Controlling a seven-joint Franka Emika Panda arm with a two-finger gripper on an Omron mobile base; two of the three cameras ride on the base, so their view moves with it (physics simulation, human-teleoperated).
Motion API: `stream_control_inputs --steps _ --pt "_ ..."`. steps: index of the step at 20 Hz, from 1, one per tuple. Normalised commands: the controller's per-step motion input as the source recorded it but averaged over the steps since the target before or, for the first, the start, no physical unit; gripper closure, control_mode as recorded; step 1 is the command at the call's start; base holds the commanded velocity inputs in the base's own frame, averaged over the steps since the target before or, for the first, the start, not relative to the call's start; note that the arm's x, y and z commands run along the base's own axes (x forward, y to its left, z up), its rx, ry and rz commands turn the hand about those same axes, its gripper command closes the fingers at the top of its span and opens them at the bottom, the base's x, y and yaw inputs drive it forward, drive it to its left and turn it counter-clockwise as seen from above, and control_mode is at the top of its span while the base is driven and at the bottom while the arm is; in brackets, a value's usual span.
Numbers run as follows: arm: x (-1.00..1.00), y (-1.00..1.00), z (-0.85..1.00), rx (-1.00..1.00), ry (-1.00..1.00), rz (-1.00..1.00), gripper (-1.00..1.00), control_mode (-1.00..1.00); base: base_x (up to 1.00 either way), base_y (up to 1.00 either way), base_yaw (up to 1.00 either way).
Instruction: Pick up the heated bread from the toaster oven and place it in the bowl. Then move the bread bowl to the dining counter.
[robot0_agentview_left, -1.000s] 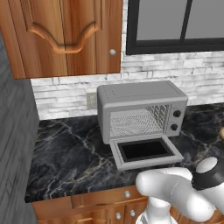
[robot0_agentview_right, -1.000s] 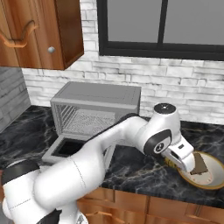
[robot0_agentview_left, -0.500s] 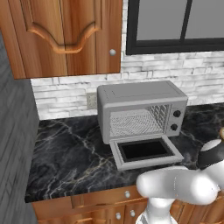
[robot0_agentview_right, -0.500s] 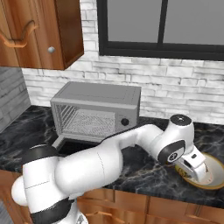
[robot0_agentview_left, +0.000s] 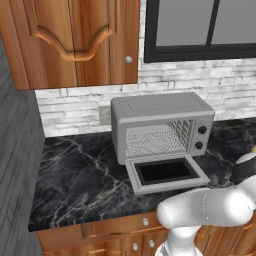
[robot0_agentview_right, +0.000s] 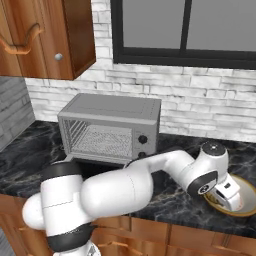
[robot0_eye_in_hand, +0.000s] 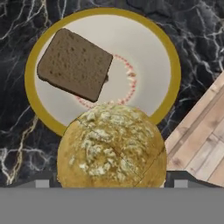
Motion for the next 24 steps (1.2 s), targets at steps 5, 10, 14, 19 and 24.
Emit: stream_control_inputs --steps 5,10,14,19,24 --pt "0.34 -0.18 -0.20 -0.01 -0.05 0.00 1.00 -1.00 0.00 0.00 0.00" --pt "0.45 -0.23 -0.15 -0.01 0.00 0.00 1.00 -1.00 0.00 0.00 0.00" --pt "0.50 -0.25 -0.14 0.00 0.00 0.00 -1.00 -1.00 0.00 0.00 0.00" --pt "0.23 -0.07 -0.12 0.00 -0.03 0.00 -1.00 -1.00 0.00 0.00 0.00" --pt "0.05 0.00 0.00 0.00 0.01 0.00 -1.00 -1.00 0.00 0.00 0.00"
